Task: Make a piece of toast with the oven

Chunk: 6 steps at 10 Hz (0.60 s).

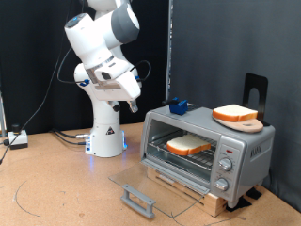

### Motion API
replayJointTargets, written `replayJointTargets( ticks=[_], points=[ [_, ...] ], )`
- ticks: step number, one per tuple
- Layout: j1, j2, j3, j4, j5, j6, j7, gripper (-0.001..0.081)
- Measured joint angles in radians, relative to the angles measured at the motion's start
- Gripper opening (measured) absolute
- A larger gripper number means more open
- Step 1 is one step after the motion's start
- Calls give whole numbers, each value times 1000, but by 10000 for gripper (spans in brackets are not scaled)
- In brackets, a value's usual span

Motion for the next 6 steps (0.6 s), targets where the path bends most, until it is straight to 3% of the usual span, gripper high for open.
replayJointTargets(
  ticks=[4,5,6],
  points=[
    [-29,-72,33,-52,98,-7,456,809],
    [-28,-70,33,-51,89,-13,427,809],
    [-36,-57,32,-35,60,-96,504,809]
  ],
)
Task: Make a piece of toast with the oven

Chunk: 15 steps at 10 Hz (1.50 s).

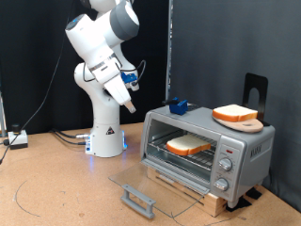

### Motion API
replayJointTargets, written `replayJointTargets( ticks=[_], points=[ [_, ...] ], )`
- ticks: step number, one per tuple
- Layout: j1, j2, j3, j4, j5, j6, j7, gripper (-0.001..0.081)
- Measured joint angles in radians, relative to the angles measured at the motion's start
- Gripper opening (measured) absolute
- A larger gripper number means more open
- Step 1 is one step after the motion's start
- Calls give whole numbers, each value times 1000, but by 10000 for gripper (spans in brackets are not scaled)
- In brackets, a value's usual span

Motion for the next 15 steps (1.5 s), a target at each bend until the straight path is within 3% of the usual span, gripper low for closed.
replayJointTargets(
  ticks=[4,6,9,12,15],
  points=[
    [-48,178,-71,145,12,-289,307,809],
    [-79,281,-103,206,37,-365,455,809],
    [-80,303,-105,200,28,-309,362,809],
    [-99,434,-125,251,25,-305,440,809],
    [-118,572,-149,344,-11,-341,433,809]
  ],
)
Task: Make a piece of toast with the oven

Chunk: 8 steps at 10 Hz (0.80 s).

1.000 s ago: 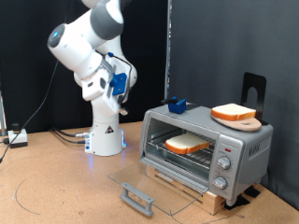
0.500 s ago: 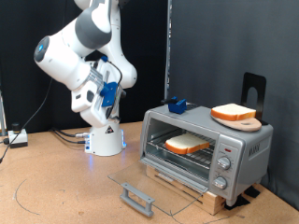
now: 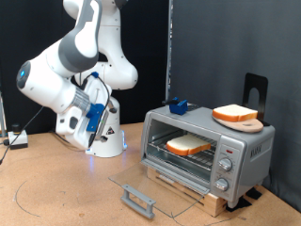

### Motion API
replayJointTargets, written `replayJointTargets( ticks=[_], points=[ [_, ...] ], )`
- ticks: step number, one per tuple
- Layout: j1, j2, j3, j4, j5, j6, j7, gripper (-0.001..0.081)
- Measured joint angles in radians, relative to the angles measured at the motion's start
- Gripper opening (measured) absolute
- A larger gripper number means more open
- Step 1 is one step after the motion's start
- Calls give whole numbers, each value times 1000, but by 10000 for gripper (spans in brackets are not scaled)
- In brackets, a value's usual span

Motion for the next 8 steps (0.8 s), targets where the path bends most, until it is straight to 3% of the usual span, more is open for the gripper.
replayJointTargets(
  ticks=[6,8],
  points=[
    [-46,213,-39,178,-42,18,-99,809],
    [-57,268,-45,215,-55,97,-144,809]
  ],
)
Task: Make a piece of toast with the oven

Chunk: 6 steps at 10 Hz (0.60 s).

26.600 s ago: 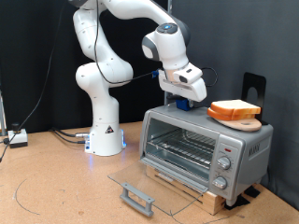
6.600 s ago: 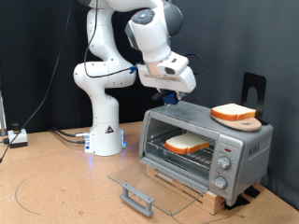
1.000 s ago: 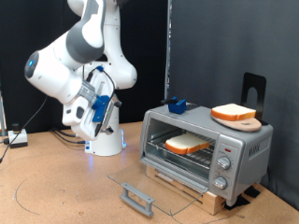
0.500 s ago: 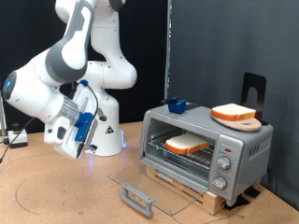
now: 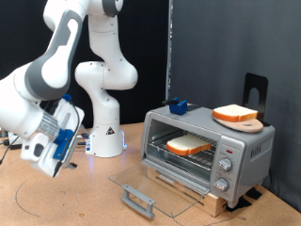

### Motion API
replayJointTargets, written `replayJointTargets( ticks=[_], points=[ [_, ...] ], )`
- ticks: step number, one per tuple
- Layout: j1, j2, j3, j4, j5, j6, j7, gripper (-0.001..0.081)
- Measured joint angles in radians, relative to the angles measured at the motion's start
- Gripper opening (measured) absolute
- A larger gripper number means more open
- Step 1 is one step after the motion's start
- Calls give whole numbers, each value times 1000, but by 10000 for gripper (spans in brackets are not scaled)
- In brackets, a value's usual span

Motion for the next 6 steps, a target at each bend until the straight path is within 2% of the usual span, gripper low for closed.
replayJointTargets(
  ticks=[1,2,4,5,6],
  points=[
    [0,9,0,1,0,35,-19,809],
    [0,9,0,1,0,19,-14,809],
    [-2,46,-2,46,-39,-136,86,809],
    [-3,92,-3,79,-40,-187,157,809],
    [-3,141,-3,103,-40,-195,206,809]
  ],
)
